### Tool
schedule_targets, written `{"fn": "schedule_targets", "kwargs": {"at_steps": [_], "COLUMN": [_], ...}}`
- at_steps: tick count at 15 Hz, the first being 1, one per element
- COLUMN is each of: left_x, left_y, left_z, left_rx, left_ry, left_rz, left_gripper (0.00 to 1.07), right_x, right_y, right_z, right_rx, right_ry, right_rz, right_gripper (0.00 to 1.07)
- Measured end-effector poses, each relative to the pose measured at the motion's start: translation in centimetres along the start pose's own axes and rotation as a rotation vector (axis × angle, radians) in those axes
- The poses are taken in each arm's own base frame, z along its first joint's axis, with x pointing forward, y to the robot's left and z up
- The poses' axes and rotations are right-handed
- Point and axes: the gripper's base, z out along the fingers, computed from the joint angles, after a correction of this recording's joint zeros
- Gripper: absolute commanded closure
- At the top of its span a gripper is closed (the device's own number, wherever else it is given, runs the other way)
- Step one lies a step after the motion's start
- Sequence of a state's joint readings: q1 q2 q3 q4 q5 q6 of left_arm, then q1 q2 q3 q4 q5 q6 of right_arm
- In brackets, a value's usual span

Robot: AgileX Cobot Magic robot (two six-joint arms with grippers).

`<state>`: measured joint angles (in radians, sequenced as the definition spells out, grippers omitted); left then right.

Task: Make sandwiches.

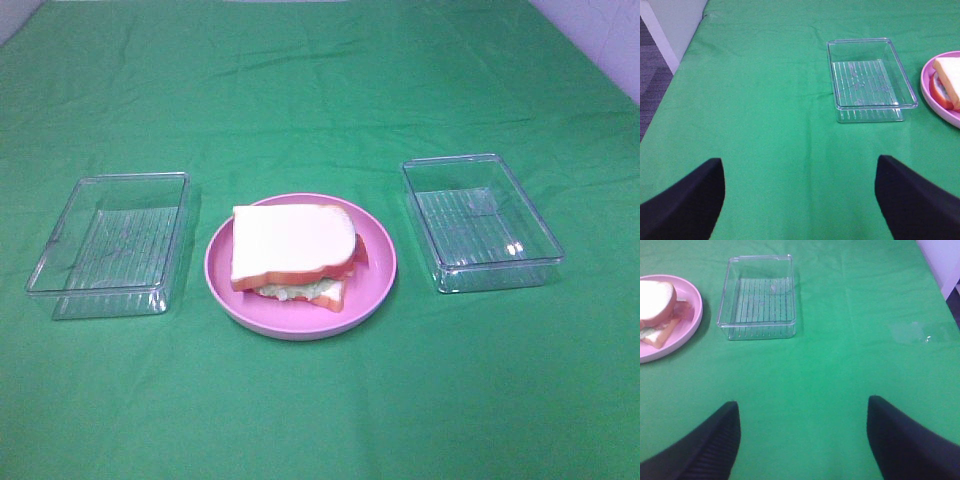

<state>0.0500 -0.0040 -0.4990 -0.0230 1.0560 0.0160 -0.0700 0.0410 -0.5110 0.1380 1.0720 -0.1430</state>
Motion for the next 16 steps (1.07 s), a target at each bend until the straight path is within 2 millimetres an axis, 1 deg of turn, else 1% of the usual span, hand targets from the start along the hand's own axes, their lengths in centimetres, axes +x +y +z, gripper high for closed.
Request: {"fn": "schedule_targets", "kwargs": {"at_steps": [3, 16], "left_x": [0.00, 0.00], "left_y": [0.00, 0.00], "left_z": [0.00, 0.00], "left_rx": [0.000, 0.000], "left_ry": [0.000, 0.000], "left_rz": [0.001, 0.004], "left_gripper": [0.28, 0.28], "right_x": [0.41, 0.48], "right_y": [0.15, 0.17], "right_z": [-0.53, -0.46], "right_rx": [-0.001, -0.011], "right_ry": [-0.046, -0.045], "right_rz": [-0.004, -0.007], "right_gripper": [0.39, 0.39]}}
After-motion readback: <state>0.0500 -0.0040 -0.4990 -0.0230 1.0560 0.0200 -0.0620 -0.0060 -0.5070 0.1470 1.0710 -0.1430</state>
